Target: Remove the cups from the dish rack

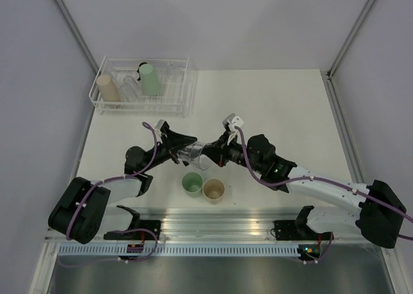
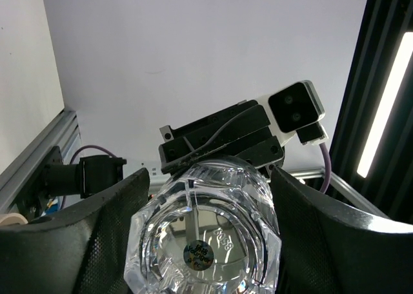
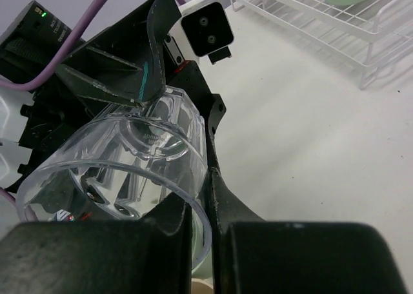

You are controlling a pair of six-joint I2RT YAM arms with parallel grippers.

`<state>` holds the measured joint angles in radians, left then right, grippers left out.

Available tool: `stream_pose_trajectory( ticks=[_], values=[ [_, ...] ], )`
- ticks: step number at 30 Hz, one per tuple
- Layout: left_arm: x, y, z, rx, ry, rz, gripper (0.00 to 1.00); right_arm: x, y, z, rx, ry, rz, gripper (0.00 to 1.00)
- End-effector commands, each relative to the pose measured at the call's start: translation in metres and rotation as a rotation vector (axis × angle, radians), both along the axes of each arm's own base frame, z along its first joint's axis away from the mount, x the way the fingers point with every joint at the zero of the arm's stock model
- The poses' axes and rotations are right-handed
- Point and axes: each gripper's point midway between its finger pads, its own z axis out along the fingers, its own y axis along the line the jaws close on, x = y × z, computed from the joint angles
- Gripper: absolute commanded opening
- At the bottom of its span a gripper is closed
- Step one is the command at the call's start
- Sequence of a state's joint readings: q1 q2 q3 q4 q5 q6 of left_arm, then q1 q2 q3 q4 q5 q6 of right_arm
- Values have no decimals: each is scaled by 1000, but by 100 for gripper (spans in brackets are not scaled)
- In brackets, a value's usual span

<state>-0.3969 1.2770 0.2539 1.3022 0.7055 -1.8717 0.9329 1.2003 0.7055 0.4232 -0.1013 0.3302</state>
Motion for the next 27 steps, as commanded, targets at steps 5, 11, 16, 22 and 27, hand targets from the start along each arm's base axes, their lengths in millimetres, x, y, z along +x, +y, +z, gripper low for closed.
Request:
stream_pose_trajectory(
  ticks=[5,11,16,22,27],
  values=[
    [-6,2,28,4,-393,16,100,3,-57,54,-23,-47,-198,1],
    [20,4,4,54,-396,32,100,5,-141,22,-296,60,-487,1],
    [37,7,-12,84,-369,47,100,-7,-195,-31,-610,262,-685,1],
    [49,5,-6,87,-399,44,100,-53,-167,-93,-690,482,-415,1],
    [55,3,-6,135,-416,46,100,-72,-162,-95,-691,548,-322,1]
  ],
)
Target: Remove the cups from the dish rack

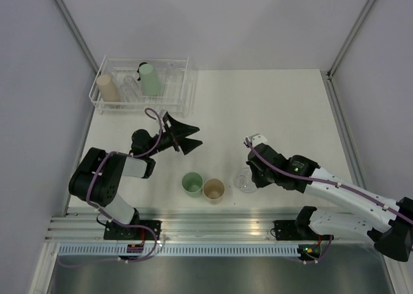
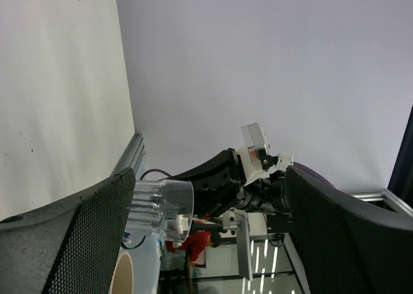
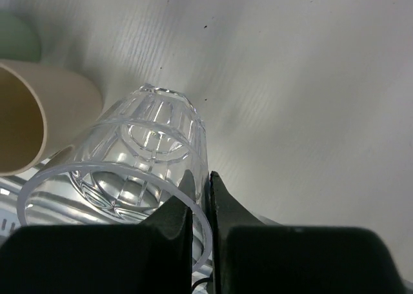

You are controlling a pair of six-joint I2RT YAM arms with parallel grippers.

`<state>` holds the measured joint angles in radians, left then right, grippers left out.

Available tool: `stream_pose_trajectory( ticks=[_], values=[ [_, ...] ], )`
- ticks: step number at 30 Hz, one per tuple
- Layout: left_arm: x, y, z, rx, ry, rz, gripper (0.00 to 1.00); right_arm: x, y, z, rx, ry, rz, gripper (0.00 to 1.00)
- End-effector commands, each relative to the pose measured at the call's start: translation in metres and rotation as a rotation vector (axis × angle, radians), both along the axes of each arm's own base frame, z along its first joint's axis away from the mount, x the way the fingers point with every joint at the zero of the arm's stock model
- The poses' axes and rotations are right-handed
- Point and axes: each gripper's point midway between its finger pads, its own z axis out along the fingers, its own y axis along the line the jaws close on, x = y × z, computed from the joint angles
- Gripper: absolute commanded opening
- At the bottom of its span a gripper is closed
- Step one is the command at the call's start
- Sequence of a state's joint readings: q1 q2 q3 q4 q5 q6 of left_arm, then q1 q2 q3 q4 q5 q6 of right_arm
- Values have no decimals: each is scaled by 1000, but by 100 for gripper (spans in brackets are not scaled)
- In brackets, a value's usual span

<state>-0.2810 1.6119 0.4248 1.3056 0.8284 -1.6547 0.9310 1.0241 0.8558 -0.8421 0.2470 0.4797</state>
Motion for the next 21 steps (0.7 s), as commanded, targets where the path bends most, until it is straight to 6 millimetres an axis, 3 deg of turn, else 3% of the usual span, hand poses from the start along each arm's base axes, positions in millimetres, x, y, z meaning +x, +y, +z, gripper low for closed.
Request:
stream_pose_trajectory(
  ticks=[1,4,6,7,8,9,10,11,12,14,15,17,21],
  values=[
    [-8,1,45,-3,-363,-9,100,-14,14,15,93,57,39,1],
    [-2,-1,47,52,-408,0,100,-23,19,4,86,118,78,1],
    [7,-2,29,136,-331,6,100,-28,17,-11,49,163,81,1],
    [13,-1,39,203,-441,31,100,-30,17,-15,40,180,89,1],
    [16,1,12,302,-309,23,100,-31,16,-23,17,198,86,1],
    [27,6,8,382,-311,86,100,-32,15,-25,3,203,87,1],
    [34,11,22,478,-420,125,100,-30,13,-28,-16,202,75,1],
    [39,17,20,543,-417,156,100,-29,14,-27,-19,201,74,1],
    [43,27,4,634,-350,188,100,-28,14,-28,-26,199,72,1],
    [53,35,12,708,-387,225,100,-26,16,-29,-40,200,67,1],
    [54,42,1,768,-337,232,100,-25,16,-31,-46,202,65,1],
    [61,47,2,814,-340,252,100,-23,19,-36,-65,213,67,1],
    [73,71,-19,960,-243,342,99,-26,26,-46,-78,234,79,1]
  ],
)
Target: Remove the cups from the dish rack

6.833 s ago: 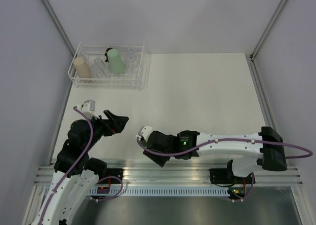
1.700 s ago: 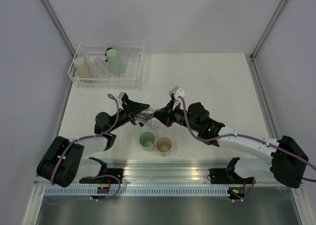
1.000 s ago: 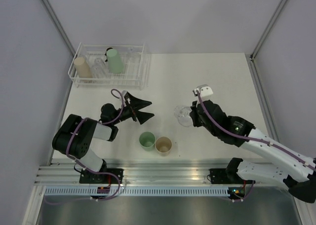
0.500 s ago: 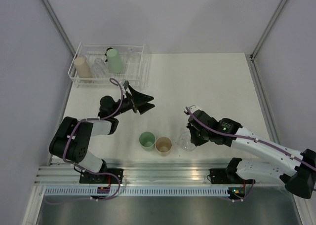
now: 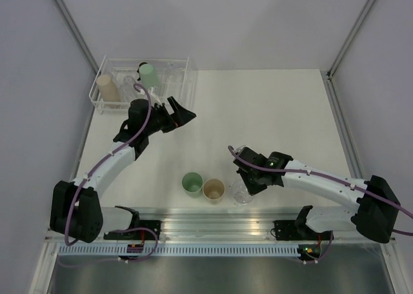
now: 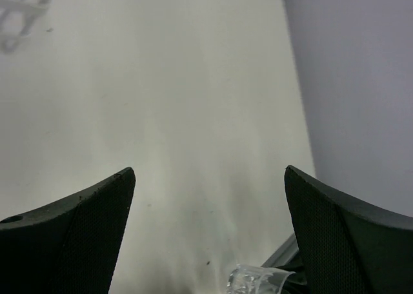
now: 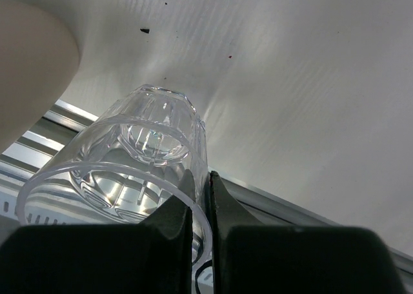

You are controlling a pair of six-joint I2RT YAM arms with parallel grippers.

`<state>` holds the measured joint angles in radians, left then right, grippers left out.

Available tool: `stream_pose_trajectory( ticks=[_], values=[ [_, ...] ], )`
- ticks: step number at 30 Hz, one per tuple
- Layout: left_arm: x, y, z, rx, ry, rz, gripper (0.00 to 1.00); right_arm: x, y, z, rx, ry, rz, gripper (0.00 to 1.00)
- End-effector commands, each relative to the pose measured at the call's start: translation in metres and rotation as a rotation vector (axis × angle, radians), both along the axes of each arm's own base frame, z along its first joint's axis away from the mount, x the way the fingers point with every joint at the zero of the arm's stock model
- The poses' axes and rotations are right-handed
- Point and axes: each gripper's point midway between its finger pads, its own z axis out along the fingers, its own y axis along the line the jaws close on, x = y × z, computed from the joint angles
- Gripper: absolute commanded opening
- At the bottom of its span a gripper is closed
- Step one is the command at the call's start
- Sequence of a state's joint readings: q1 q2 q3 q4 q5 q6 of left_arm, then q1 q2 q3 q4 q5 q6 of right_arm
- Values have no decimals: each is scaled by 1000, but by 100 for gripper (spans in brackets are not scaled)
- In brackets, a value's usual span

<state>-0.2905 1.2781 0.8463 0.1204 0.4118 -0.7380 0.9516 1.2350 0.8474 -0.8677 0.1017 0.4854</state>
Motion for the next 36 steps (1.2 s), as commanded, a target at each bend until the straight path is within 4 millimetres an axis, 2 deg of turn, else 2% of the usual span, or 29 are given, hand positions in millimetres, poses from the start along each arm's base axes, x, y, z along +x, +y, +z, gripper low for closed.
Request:
stream_pose_trajectory(
  ticks=[1,2,5,6,10,11,12,15,17,18,20,21,22,24,25,28,30,33,34,35,36],
  values=[
    [5,35,-46,241,108,137,99,4,18,3,39,-14,-1,1],
    [8,37,-46,253,109,152,99,5,21,2,38,-16,2,1],
    [16,46,-46,296,111,201,99,4,29,6,53,-24,7,9],
    [19,49,-46,306,111,219,99,3,32,7,59,-26,15,15],
    [32,47,-31,302,93,231,99,4,37,17,76,-51,21,27],
    [33,46,-29,304,97,231,99,4,38,21,83,-56,24,33],
    [37,47,-21,301,83,243,99,4,39,23,88,-59,27,54],
    [48,51,-15,319,75,275,99,4,37,29,100,-72,25,68],
    [55,54,-16,344,83,296,99,4,33,33,95,-85,12,73],
    [59,54,-9,348,72,298,99,4,32,35,98,-93,11,82],
    [70,66,-9,395,65,365,100,10,26,51,113,-151,-22,98],
    [77,71,1,413,46,390,100,13,23,60,123,-178,-34,98],
    [83,74,5,428,35,411,100,17,21,80,165,-229,-52,98],
    [101,82,14,473,13,462,100,28,12,105,199,-324,-103,98],
    [105,85,13,494,21,478,100,30,9,126,258,-372,-117,98],
    [129,100,8,565,44,551,100,35,0,151,343,-466,-161,98],
    [147,109,0,609,63,599,100,35,-4,154,364,-489,-174,98],
    [159,128,-10,679,89,686,100,33,-6,140,345,-473,-174,98],
    [164,132,-25,708,110,706,100,31,-6,131,334,-456,-170,98],
    [168,140,-21,737,101,745,100,30,-6,128,329,-451,-170,98],
    [172,142,-26,760,107,756,100,29,-6,124,326,-444,-166,98]
  ],
)
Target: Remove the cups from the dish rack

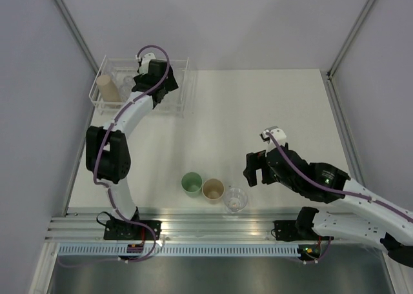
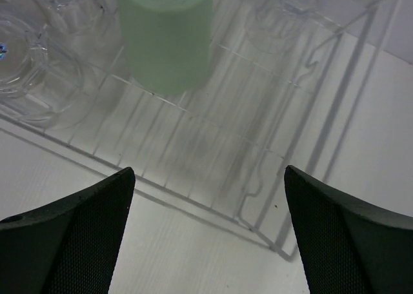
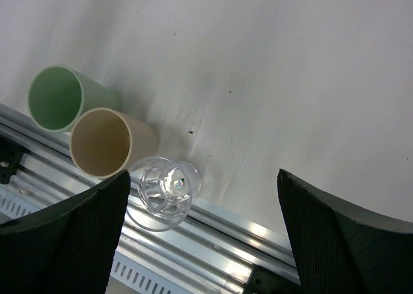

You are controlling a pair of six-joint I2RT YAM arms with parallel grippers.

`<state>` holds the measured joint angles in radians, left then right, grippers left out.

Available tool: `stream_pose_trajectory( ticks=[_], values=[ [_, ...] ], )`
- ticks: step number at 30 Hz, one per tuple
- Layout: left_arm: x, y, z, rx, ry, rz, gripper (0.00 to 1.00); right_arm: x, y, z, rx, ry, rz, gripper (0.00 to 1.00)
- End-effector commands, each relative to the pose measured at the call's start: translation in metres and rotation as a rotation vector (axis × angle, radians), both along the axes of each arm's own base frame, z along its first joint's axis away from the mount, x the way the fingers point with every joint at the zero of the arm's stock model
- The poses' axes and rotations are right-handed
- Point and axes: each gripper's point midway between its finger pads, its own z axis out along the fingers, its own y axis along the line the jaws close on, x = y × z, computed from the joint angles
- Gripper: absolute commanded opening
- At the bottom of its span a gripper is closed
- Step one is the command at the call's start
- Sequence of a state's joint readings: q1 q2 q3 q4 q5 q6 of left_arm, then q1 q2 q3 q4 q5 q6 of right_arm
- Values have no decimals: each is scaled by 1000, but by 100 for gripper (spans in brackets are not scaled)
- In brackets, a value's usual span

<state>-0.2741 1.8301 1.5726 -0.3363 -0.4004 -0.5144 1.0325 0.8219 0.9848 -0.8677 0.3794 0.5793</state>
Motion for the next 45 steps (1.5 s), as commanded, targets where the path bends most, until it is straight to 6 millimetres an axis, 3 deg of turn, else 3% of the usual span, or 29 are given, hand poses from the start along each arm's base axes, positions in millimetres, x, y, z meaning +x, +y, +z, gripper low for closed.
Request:
stream_pose_trajectory(
  ticks=[1,3,4,5,8,14,21,31,35,37,39,40,42,43,45],
  values=[
    [13,32,-16,170,45,116,100,-1,-2,-26,-47,34,-13,98],
    [25,37,-10,211,31,139,100,-2,-2,-29,-47,36,-8,98],
    [32,39,-24,228,55,142,100,-3,-1,-31,-42,36,-4,98],
    [40,40,-14,237,37,146,100,-3,0,-32,-43,40,2,98],
    [57,43,-16,270,39,148,100,-3,-3,-34,-56,33,3,98],
    [80,58,-21,314,41,177,100,-5,-15,-36,-83,28,-20,98],
    [93,65,-45,372,78,191,100,-5,-16,-38,-92,39,-28,98],
    [120,84,-42,425,47,195,100,-4,-16,-45,-103,56,-42,98],
    [123,88,-52,434,56,186,98,-5,-14,-50,-114,69,-42,98],
    [123,86,-58,428,66,166,92,-4,-14,-49,-110,68,-45,98],
    [122,82,-58,414,68,147,72,-4,-13,-48,-111,65,-42,98],
    [120,78,-64,402,80,125,53,-3,-13,-47,-112,64,-41,98],
    [118,73,-54,379,62,108,33,-2,-10,-45,-107,58,-36,98],
    [115,72,-57,382,74,99,19,-1,-9,-46,-113,59,-34,98],
    [110,69,-40,372,54,92,9,0,-6,-45,-107,54,-26,98]
  ],
)
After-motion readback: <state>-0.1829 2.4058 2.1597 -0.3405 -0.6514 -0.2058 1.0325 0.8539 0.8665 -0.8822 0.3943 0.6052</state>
